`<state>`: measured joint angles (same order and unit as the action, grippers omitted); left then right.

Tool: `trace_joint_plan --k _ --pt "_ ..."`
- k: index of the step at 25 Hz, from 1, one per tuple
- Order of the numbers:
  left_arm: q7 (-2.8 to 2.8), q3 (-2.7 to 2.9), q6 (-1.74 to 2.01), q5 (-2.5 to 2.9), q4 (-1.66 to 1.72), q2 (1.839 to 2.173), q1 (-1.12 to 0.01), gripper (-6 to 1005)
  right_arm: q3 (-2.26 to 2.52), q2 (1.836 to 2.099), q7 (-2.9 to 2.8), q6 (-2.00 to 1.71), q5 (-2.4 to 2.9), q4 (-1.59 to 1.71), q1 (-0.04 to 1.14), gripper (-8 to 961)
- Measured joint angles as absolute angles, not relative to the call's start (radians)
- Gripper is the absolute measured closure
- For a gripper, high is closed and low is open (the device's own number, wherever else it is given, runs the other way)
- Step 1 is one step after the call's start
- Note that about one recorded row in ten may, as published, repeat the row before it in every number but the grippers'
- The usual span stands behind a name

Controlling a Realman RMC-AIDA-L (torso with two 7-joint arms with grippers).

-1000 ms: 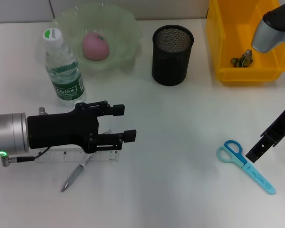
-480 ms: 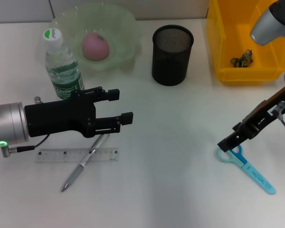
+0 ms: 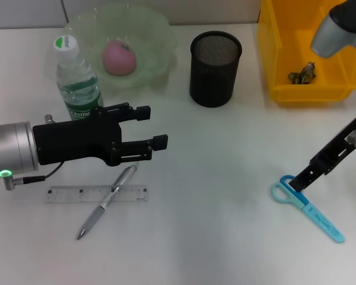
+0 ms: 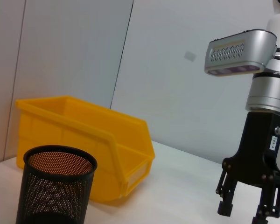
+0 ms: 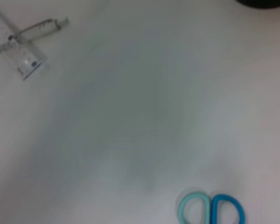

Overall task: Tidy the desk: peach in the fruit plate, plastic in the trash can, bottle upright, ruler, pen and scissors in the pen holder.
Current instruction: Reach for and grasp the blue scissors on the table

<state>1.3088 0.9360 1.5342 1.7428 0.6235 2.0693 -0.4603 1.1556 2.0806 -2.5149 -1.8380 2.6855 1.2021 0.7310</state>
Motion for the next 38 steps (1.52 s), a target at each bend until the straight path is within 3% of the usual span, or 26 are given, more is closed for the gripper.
trace_joint_plan --k 38 --pt "1.295 0.932 1.517 1.743 0.610 2.071 -0.456 214 1.263 2.085 -2.619 -1.793 2.714 1.080 0.736 219"
